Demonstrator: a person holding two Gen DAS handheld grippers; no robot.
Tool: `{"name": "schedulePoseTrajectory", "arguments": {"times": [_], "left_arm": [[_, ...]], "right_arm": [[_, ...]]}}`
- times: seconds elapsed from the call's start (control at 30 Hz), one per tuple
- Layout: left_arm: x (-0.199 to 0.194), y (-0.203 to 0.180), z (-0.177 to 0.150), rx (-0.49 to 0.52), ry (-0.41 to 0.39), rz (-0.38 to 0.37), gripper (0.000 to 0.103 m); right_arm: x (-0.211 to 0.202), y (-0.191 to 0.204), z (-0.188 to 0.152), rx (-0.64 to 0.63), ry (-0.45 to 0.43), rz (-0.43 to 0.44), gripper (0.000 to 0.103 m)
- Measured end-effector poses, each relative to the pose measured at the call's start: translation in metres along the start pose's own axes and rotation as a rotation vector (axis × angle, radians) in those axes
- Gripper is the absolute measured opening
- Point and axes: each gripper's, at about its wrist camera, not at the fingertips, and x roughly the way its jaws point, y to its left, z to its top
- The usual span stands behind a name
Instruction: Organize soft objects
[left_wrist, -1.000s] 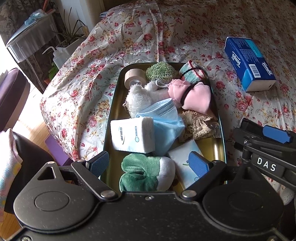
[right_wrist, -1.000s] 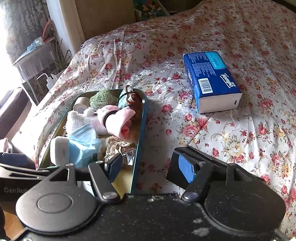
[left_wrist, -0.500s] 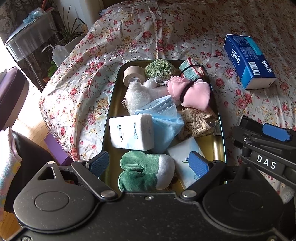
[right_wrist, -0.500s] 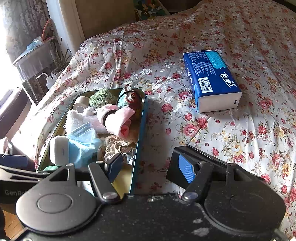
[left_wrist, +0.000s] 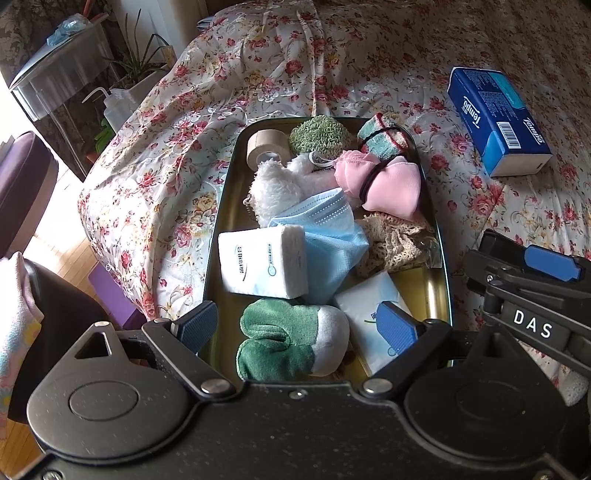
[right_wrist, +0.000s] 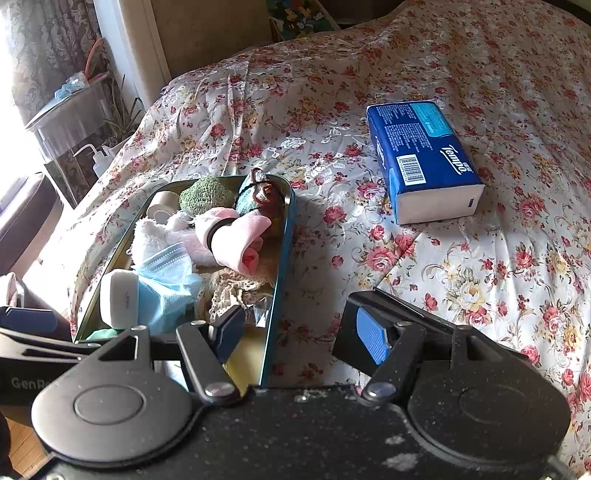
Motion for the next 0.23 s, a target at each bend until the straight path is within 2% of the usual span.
{"name": "schedulePoseTrajectory", "arguments": {"times": [0.23], "left_arm": [[0.0005, -0.0004, -0.0002, 0.001, 0.005, -0.001, 0.09]], "right_arm": [[-0.0001, 0.0, 0.0, 0.0, 0.0, 0.0, 0.067]]}}
